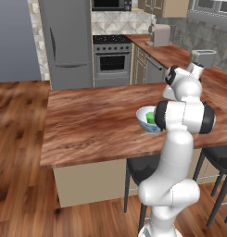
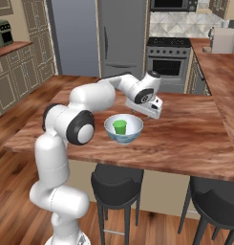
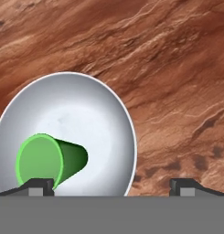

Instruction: Place the cup inside the bowl on the dining table and move the bowl to any counter.

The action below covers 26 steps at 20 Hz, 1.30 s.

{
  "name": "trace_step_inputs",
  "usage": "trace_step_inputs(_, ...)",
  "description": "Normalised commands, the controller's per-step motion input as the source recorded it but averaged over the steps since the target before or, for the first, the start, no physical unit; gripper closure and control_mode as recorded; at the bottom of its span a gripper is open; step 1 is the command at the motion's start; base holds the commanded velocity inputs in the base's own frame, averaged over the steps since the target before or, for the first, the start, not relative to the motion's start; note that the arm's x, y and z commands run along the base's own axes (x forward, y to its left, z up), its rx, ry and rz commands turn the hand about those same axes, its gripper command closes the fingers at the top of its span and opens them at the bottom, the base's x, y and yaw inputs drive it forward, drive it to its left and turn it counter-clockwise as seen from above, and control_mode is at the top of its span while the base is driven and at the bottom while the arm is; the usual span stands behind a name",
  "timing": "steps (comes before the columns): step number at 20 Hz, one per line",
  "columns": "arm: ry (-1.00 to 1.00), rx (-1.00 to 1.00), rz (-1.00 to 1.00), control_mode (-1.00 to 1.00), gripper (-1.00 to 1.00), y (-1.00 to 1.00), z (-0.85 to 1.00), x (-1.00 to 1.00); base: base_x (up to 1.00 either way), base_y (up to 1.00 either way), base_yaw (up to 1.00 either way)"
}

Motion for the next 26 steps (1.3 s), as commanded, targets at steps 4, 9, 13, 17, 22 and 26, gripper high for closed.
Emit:
trace_step_inputs(4, 0.00, 0.01, 0.09, -1.00, -1.00, -0.03, -0.05, 0.00, 0.00, 0.00, 0.00)
trace_step_inputs(9, 0.00, 0.00, 0.03, -1.00, -1.00, 0.00, -0.24, 0.00, 0.00, 0.00, 0.00)
trace_step_inputs(13, 0.00, 0.02, 0.01, -1.00, -1.00, 0.00, -0.34, 0.00, 0.00, 0.00, 0.00)
trace_step_inputs(17, 0.00, 0.02, 0.00, -1.00, -1.00, 0.00, -0.12, 0.00, 0.00, 0.00, 0.00)
trace_step_inputs(22, 0.00, 0.03, 0.00, -1.00, -1.00, 0.00, -0.16, 0.00, 0.00, 0.00, 0.00)
trace_step_inputs(26, 0.00, 0.04, 0.00, -1.00, -1.00, 0.00, -0.12, 0.00, 0.00, 0.00, 0.00)
